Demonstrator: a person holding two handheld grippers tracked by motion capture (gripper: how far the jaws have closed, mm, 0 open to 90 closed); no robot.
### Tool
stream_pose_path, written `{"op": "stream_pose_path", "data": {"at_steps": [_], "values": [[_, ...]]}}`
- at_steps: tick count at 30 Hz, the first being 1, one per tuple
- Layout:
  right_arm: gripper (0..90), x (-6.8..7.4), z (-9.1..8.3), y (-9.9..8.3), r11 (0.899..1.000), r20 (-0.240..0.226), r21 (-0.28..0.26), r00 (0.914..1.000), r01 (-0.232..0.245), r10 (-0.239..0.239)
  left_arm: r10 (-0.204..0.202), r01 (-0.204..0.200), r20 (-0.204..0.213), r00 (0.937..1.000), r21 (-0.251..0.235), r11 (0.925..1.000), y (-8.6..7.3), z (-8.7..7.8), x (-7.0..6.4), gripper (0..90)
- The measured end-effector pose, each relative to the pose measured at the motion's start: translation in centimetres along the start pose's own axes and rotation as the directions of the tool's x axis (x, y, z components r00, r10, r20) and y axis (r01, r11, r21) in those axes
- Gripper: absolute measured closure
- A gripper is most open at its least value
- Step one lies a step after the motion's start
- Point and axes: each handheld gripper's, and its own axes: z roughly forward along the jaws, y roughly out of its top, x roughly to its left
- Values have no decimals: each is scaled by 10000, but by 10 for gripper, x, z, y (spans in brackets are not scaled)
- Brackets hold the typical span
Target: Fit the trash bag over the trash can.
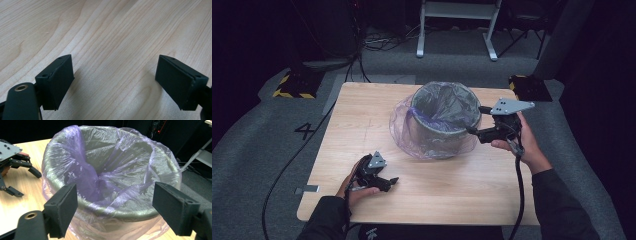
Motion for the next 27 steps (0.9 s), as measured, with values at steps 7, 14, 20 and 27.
{"op": "stream_pose_path", "data": {"at_steps": [7,14,20,27], "values": [[205,5,-5,-3,10000,-117,42,9999,79,-79,-2,2,1,10000,-3,10000,0,0,0,146],[203,8,-8,-9,10000,-239,41,9997,62,-61,0,0,0,10000,0,10000,0,0,0,146],[206,11,-10,-14,9996,-160,151,9995,258,-255,3,-3,1,10000,14,10000,0,0,0,146],[206,12,-12,-21,9990,-150,333,9995,284,-279,0,0,-4,10000,11,10000,0,0,0,146]]}}
